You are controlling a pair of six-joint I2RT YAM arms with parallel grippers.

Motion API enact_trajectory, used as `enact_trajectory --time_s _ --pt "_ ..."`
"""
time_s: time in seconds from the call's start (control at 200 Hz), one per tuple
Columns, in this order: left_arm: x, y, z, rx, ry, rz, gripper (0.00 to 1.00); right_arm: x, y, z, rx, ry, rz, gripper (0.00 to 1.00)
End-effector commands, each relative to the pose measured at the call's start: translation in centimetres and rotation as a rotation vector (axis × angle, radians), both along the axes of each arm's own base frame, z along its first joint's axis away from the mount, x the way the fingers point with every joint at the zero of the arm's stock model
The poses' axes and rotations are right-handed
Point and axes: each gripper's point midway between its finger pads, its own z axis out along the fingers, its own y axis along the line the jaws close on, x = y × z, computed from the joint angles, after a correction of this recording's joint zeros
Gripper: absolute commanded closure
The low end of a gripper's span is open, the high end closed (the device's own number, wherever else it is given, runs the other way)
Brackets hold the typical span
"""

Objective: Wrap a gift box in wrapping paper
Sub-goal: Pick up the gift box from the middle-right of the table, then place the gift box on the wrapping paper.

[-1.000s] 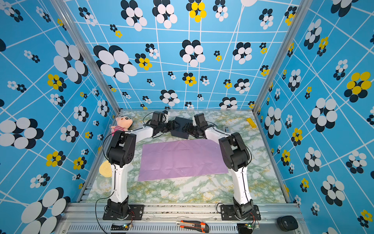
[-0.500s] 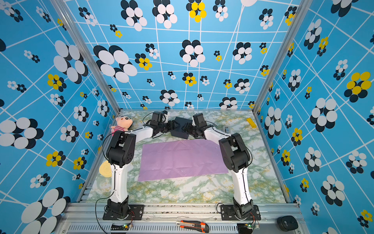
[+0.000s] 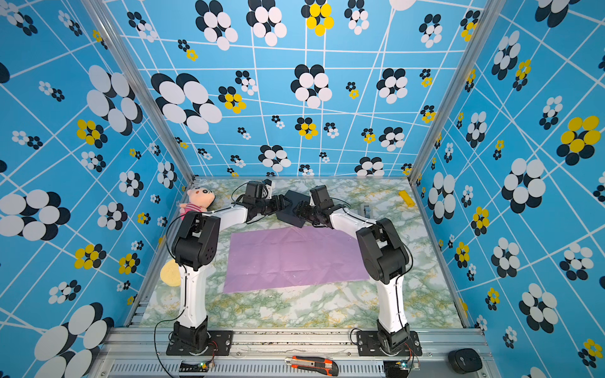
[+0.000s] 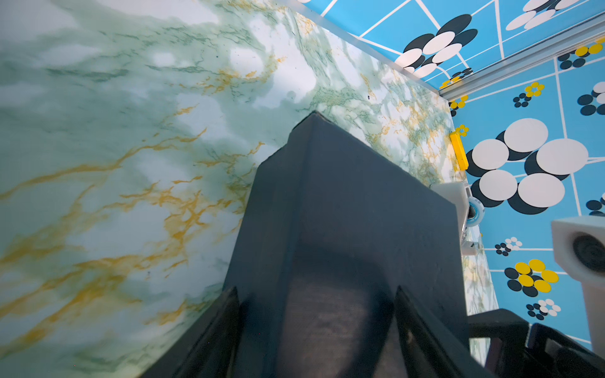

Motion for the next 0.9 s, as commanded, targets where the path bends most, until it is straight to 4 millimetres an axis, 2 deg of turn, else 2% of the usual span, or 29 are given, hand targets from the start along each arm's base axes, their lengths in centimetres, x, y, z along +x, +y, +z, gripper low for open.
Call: enact_trajectory --time_s 0.0,0.155,0.23,0.305,0.395,0.515,0.66,0.895 --pt "-3.8 -3.2 0.1 -0.055 0.075 -0.131 0.25 -0.5 2.7 4.2 0.091 -0.108 0.058 0.33" --pt "-4.3 -3.4 -0.6 -0.055 0.096 -0.137 0.26 -1.0 2.3 3.8 0.087 -0.100 0.047 0.32" --pt "-4.2 -3.0 -0.6 -0.040 0.088 -0.125 0.25 -1.3 1.6 3.7 0.067 -0.101 0.029 0.28" --pt "-4.0 -2.6 -0.3 -0.029 0.077 -0.118 0.24 -1.7 0.8 4.5 0.043 -0.114 0.020 0.23" --pt "-3.6 -2.3 0.0 -0.021 0.065 -0.117 0.22 -2.6 -0.9 5.4 0.009 -0.120 0.006 0.11" --pt "-3.1 -1.9 0.2 0.001 0.042 -0.124 0.20 -4.5 -3.9 5.4 -0.023 -0.110 -0.039 0.09" --pt "-1.8 -1.7 0.8 0.024 0.006 -0.138 0.18 -6.7 -7.3 2.3 -0.035 -0.022 -0.097 0.14" --pt "1.5 -1.7 1.4 0.014 -0.044 -0.128 0.17 -7.9 -10.8 -2.9 -0.045 0.111 -0.195 0.24"
